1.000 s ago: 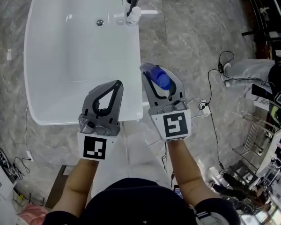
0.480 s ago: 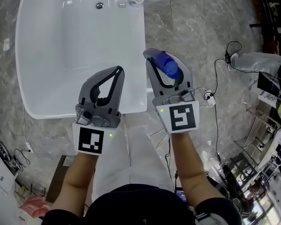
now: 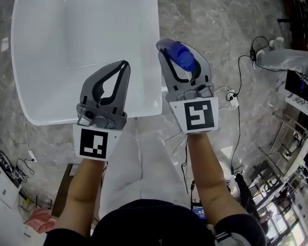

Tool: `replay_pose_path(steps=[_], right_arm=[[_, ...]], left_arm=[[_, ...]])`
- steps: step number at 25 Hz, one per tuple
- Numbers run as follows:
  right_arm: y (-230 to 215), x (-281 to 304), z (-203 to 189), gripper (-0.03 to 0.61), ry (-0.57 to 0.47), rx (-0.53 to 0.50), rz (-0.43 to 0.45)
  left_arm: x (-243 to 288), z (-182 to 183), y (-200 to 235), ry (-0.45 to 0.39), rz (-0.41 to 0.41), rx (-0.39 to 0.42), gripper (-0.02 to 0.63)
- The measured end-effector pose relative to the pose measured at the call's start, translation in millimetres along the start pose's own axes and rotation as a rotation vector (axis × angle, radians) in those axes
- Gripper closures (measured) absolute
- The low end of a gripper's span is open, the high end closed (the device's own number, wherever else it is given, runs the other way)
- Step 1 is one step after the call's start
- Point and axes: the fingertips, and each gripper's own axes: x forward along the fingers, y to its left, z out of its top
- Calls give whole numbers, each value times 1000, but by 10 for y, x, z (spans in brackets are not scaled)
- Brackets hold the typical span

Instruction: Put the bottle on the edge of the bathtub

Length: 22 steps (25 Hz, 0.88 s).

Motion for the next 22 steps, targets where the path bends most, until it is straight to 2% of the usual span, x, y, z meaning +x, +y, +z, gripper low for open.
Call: replay_pose_path(steps=[14, 22], right_arm=[[28, 174, -360, 423, 28, 13, 24], [14, 265, -520, 423, 46, 21, 34]], left_arm=[[76, -349, -104, 61, -60, -30, 611], [119, -443, -23, 78, -29, -52, 611]])
